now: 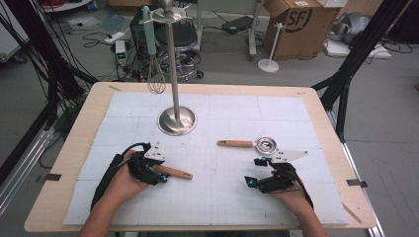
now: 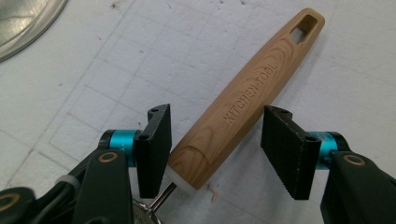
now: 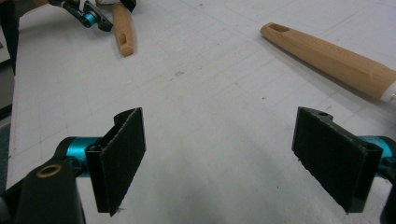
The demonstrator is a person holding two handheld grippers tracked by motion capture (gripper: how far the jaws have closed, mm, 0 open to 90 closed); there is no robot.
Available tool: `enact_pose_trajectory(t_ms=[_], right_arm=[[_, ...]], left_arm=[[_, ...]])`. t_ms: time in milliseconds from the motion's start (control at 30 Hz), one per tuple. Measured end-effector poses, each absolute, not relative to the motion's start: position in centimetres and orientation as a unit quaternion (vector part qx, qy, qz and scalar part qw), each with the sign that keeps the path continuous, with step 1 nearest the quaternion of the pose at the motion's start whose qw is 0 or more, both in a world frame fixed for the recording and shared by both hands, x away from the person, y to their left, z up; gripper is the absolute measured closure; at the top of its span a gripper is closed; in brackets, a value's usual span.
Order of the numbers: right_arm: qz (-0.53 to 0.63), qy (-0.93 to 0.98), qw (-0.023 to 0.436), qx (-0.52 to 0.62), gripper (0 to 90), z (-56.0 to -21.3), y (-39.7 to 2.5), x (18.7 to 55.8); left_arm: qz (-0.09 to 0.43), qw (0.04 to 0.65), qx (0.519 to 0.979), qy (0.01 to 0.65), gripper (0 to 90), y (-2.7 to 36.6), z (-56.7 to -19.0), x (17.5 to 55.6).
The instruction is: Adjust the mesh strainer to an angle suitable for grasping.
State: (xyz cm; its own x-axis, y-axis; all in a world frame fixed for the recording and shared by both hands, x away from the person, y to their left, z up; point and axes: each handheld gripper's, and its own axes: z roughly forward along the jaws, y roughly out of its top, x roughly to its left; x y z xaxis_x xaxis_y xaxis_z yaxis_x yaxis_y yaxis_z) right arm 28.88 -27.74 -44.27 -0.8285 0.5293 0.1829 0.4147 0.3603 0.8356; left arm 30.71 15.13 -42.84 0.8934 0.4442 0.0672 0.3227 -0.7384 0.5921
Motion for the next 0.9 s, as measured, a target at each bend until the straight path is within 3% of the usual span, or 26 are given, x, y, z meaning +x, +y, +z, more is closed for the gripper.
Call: enact_pose_trajectory(t_ms=[67, 200, 433, 900], right_arm=[[0.486, 0.824, 0.060, 0.286, 16.7, -44.3, -27.7, 28.9], [0.487, 0.823, 0.057, 0.287, 16.7, -44.3, -27.7, 28.9], [0.488, 0.822, 0.058, 0.286, 16.7, -44.3, -27.7, 28.9], [0.488, 0.823, 0.057, 0.285, 16.7, -44.3, -27.7, 28.8]], left_arm=[[0.103, 0.293, 0.929, 0.203, 45.6, 15.1, -42.7, 30.6], [0.086, 0.299, 0.929, 0.199, 59.1, 15.0, -42.5, 30.3], [0.068, 0.300, 0.934, 0.182, 67.2, 13.5, -42.4, 29.9], [0.055, 0.316, 0.931, 0.174, 68.0, 11.3, -42.6, 29.5]])
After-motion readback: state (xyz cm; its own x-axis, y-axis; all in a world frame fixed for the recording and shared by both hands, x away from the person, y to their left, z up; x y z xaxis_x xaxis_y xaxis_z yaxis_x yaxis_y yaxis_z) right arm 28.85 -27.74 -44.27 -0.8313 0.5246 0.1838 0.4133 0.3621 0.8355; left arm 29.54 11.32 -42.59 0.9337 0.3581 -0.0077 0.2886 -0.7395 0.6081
